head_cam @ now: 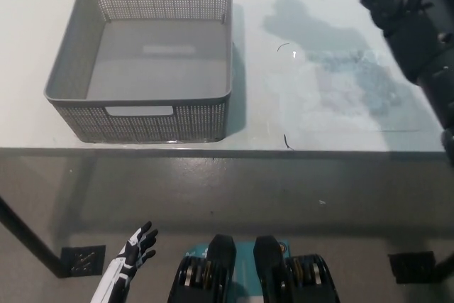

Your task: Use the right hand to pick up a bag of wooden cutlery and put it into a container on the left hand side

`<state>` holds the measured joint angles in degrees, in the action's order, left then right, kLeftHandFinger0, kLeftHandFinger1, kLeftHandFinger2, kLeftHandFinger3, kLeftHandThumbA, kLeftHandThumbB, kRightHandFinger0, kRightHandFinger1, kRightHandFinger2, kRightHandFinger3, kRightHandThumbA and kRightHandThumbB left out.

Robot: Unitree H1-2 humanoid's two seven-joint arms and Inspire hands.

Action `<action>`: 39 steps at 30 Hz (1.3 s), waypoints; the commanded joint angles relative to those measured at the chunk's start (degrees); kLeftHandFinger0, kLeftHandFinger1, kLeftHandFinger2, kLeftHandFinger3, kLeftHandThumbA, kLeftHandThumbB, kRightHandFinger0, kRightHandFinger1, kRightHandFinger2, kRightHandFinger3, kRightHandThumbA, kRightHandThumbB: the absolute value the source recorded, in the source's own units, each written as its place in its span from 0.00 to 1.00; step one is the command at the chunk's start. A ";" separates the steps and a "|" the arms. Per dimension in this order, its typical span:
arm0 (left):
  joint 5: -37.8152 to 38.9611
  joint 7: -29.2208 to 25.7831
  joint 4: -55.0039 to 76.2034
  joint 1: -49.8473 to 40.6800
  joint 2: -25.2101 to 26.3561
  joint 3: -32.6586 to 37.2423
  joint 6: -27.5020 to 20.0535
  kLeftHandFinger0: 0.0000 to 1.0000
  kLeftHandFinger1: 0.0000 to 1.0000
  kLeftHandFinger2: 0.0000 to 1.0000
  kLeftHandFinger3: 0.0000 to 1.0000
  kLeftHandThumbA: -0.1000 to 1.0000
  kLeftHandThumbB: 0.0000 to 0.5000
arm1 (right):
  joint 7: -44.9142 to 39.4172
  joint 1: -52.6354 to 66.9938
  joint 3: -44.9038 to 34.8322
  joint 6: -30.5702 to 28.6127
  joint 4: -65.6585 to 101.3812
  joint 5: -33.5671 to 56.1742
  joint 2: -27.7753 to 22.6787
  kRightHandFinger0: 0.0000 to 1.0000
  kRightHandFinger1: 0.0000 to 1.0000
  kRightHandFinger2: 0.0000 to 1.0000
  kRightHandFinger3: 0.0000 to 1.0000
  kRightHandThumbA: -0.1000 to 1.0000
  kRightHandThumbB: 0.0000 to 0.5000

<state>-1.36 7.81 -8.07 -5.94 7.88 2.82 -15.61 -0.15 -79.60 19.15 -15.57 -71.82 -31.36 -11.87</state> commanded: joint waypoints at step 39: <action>-1.54 0.67 1.97 0.97 1.94 1.79 -0.25 1.00 1.00 1.00 1.00 1.00 0.26 | -5.11 -11.49 5.25 7.53 -6.49 1.29 15.22 1.00 1.00 1.00 1.00 0.68 0.81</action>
<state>-2.43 7.89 -7.72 -5.19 8.96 4.43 -15.46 -1.35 -86.23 24.77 -12.01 -79.80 -31.22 4.91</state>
